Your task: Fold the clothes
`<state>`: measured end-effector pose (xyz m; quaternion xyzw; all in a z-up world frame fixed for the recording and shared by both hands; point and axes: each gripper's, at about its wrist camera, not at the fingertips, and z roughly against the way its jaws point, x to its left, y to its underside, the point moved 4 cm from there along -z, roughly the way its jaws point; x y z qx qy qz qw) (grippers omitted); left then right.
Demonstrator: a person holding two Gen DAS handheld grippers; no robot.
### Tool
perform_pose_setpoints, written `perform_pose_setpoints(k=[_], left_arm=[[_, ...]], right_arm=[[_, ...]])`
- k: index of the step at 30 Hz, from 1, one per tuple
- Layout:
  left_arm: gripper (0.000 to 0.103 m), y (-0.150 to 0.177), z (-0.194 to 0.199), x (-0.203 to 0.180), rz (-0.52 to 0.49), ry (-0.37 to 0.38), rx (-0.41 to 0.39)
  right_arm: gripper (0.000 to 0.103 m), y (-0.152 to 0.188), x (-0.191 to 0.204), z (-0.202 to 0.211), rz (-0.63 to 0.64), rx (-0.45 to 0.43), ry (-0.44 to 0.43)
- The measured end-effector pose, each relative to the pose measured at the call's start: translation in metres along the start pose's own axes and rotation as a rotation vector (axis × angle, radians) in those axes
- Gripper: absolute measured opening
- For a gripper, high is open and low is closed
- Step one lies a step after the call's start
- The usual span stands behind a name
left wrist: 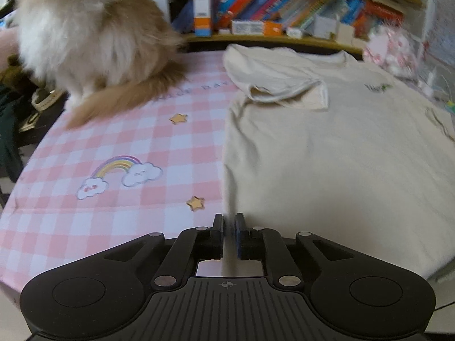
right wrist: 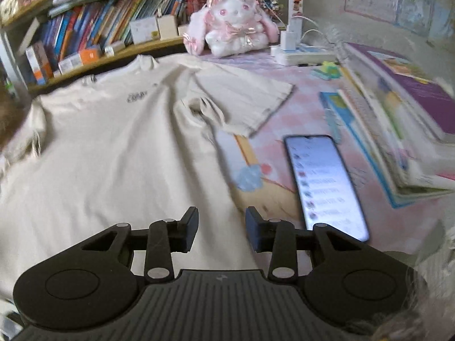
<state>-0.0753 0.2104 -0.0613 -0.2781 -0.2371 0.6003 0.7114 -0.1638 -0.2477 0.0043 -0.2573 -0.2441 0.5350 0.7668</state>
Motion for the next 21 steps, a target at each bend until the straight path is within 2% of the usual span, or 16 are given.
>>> perform_pose_setpoints(k=[5,8,12,15,17,18,19,21], left_arm=[[0.013,-0.026,-0.002,-0.005,0.064,0.022,-0.050],[0.019,-0.043,-0.016,-0.021,0.052,0.017,-0.058],[0.022,-0.066,-0.037,-0.043,0.029,-0.003,-0.054],[0.025,-0.083,-0.052,-0.059,0.012,-0.017,-0.051],[0.026,-0.092,-0.062,-0.067,0.005,-0.028,-0.039],[0.026,-0.094,-0.068,-0.069,0.004,-0.032,-0.030],[0.026,-0.097,-0.074,-0.070,0.001,-0.036,-0.018],[0.026,-0.100,-0.085,-0.074,-0.008,-0.050,0.009]], right_arm=[[0.037,-0.047,-0.007,-0.028,-0.197,0.010,-0.107],[0.042,-0.077,-0.007,-0.053,-0.328,0.027,-0.157],[0.044,-0.099,-0.017,-0.098,-0.561,0.108,-0.218],[0.043,-0.105,-0.024,-0.126,-0.706,0.170,-0.225],[0.039,-0.110,-0.028,-0.135,-0.749,0.171,-0.213],[0.033,-0.114,-0.030,-0.138,-0.744,0.159,-0.191],[0.017,-0.117,-0.033,-0.141,-0.737,0.146,-0.167],[0.007,-0.124,-0.047,-0.149,-0.724,0.112,-0.119]])
